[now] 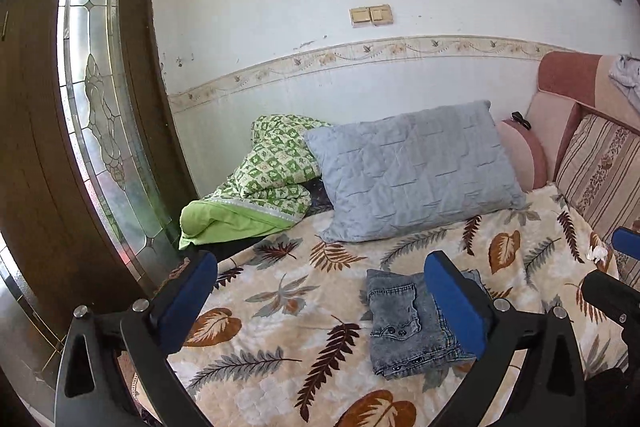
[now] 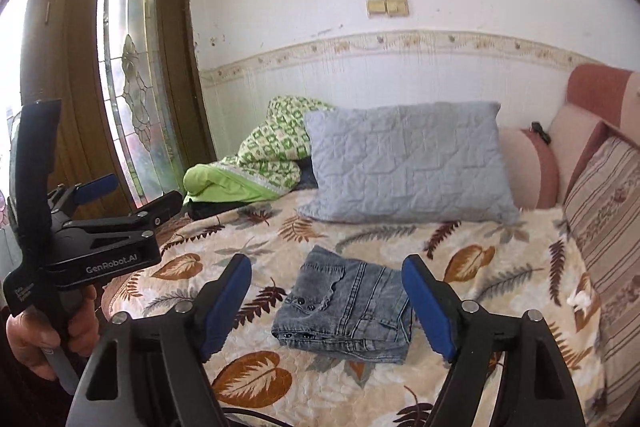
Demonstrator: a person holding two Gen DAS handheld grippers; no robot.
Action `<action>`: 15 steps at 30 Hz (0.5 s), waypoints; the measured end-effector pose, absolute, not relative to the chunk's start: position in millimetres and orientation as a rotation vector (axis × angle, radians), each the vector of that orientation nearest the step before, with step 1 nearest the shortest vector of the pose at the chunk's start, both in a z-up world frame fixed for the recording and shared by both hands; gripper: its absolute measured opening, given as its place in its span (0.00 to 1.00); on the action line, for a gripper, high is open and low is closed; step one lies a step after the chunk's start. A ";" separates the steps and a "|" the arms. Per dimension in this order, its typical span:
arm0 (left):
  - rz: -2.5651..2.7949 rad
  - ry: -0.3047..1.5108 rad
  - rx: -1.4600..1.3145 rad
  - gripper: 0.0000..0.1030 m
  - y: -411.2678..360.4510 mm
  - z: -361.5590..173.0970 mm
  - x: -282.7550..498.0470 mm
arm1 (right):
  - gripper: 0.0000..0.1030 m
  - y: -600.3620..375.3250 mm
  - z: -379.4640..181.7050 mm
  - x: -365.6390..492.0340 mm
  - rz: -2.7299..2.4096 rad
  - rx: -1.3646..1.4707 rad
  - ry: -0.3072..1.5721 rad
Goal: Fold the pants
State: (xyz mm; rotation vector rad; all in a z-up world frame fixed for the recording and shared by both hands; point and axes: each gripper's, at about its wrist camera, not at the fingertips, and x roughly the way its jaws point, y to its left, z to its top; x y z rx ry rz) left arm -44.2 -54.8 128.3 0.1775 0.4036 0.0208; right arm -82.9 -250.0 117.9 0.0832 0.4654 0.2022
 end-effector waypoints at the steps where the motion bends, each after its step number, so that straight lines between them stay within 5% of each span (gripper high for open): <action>1: 0.023 0.397 0.170 1.00 -53.3 132.2 -47.5 | 0.80 -249.6 122.3 -87.1 0.201 0.081 0.452; 15: 0.061 0.389 0.146 1.00 -44.4 140.2 -57.9 | 0.82 -247.4 133.7 -105.7 0.193 0.057 0.393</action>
